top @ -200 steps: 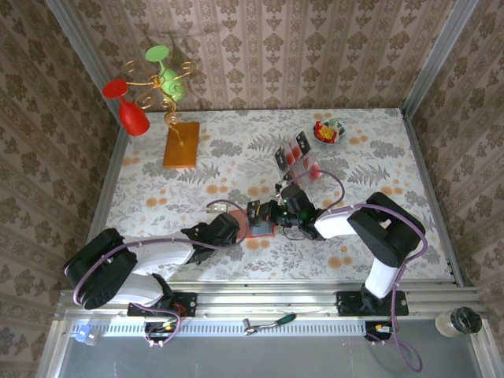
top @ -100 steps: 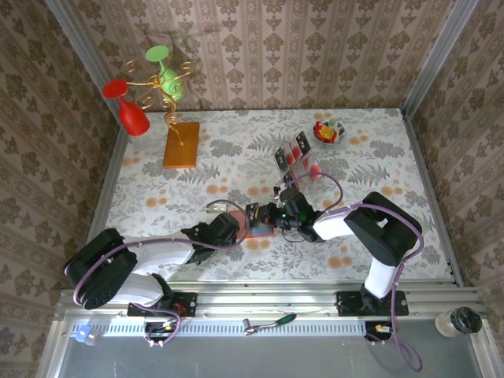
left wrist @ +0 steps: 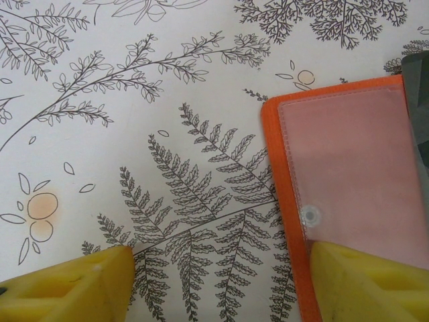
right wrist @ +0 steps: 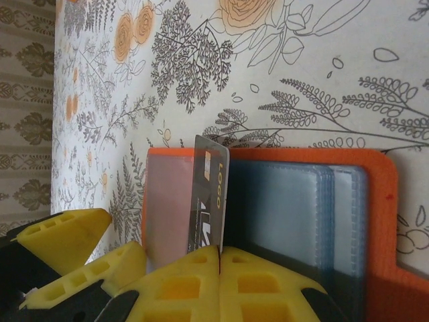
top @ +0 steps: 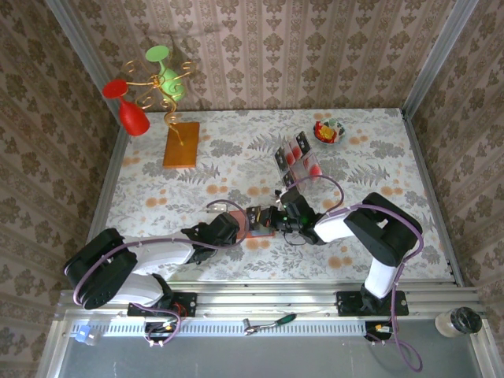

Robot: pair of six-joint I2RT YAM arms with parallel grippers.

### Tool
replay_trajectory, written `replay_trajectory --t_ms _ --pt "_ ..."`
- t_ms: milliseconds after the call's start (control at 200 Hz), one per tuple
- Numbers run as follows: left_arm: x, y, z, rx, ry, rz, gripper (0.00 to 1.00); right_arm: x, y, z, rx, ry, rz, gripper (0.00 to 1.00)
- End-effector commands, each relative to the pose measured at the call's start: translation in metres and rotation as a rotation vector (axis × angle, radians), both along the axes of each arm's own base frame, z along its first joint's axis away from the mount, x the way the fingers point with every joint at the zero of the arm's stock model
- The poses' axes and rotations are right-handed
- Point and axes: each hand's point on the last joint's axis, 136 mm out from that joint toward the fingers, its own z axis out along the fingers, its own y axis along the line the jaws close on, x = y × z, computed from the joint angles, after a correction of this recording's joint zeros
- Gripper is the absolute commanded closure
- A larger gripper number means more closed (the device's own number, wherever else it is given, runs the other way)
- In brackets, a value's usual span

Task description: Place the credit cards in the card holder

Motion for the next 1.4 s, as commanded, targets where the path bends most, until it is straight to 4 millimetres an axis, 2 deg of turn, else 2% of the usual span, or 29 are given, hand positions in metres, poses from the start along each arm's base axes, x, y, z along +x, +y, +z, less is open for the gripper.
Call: replay_trajectory --t_ms 0,630,1025,1395 --pt "-0.002 0.005 -0.002 0.01 -0.003 0.02 0.29 -0.016 -0.01 -0.015 -0.063 0.047 0.014 1.0" --pt "-0.002 0.005 -0.002 0.013 -0.002 0.02 0.29 -0.026 -0.006 -0.022 -0.084 0.077 0.049 1.0" --pt "-0.002 0.004 -0.001 0.007 -0.007 0.019 0.29 -0.03 -0.019 -0.027 -0.135 0.098 0.009 1.0" --pt "-0.002 0.005 -0.002 0.009 -0.005 0.021 0.29 -0.029 -0.01 -0.031 -0.132 0.127 0.038 1.0"
